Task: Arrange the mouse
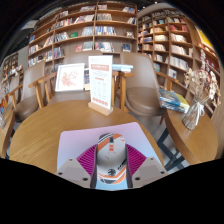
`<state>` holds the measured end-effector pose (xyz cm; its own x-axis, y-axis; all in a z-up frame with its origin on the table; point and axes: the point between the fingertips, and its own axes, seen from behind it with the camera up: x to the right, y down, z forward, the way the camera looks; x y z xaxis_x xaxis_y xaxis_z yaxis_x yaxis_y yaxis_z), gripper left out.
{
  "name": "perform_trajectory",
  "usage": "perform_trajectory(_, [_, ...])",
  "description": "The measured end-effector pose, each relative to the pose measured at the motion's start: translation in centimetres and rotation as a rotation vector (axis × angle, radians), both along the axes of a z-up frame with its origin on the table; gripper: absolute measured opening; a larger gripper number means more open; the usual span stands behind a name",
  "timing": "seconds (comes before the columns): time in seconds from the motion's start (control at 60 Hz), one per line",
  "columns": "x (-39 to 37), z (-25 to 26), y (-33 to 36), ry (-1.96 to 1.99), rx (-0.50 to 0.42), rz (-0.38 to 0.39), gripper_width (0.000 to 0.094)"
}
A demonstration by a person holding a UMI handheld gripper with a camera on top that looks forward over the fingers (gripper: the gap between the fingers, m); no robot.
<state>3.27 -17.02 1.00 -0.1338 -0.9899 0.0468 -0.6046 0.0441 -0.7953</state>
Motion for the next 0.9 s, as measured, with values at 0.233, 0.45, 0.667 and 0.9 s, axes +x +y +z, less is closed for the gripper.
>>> perform_trajectory(0.233, [-0.5,-2.0,0.2,0.006,0.021,0.032,0.0533])
perform_trajectory(0.45, [-4.8,3.2,1.8,-0.065,0.05,0.019,0.0852])
perform_trajectory(0.667, [-16.2,9.9,6.3,-0.117,0.035,0.037,0.0852])
perform_trajectory(0.9, [-26.9,10.1,11.1,-0.084,0.043,0.088,0.0849])
